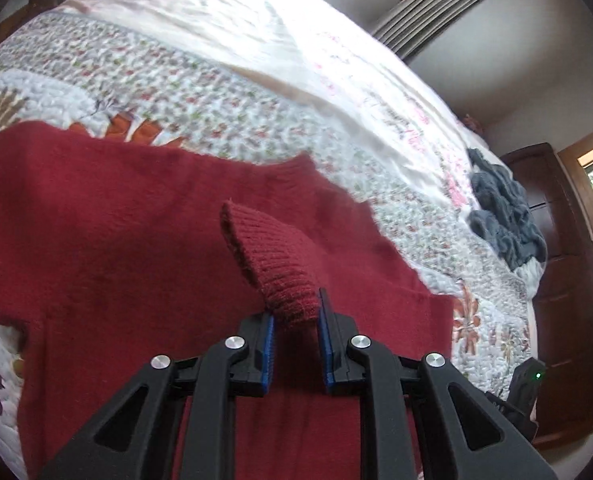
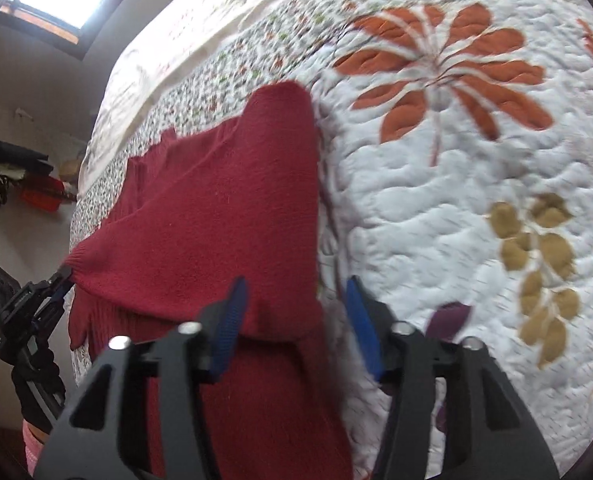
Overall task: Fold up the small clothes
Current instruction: 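Grasp the other sleeve cuff with the left tool, fold it across, release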
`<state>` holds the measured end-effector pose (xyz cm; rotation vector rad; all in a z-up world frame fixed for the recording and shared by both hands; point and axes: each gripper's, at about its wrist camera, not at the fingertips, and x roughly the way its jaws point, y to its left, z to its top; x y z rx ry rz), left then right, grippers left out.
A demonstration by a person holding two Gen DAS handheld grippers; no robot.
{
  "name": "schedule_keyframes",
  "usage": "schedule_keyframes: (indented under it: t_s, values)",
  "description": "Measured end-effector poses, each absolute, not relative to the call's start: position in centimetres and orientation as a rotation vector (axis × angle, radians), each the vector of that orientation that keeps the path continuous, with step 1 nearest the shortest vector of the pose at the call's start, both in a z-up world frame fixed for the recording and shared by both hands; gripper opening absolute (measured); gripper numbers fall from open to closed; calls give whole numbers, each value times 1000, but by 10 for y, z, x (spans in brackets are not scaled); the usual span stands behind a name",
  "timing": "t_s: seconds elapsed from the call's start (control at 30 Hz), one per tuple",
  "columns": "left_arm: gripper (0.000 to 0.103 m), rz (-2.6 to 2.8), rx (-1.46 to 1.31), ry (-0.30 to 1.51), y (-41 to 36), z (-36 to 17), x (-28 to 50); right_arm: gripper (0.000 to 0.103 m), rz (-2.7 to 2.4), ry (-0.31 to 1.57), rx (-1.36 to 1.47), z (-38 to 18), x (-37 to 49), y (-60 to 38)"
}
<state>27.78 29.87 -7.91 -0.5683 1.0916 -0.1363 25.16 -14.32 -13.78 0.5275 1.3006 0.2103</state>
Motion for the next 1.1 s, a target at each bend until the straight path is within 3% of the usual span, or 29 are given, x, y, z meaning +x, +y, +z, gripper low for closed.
schedule_keyframes:
  t_s: [0.03, 0.23, 0.33, 0.67, 0.93, 1.1]
  values:
    - [18, -129, -562, 1096, 301, -82, 278, 35, 208, 1310, 532, -141, 252, -142]
    - [21, -65, -551, 1187, 317, -126, 278, 30, 165, 1351, 471, -159, 251, -132]
    - [31, -51, -555, 1212, 325, -138, 274, 31, 157, 1366, 433, -157, 253, -129]
    - [42, -82, -428, 1061, 310, -68, 272, 36, 226, 1229, 373, -82, 253, -101]
    - [43, -97, -350, 1212, 269, -127, 289, 35, 195, 1379, 296, -139, 260, -70]
    - [43, -121, -315, 1204, 269, -143, 284, 36, 215, 1378, 334, -159, 259, -71]
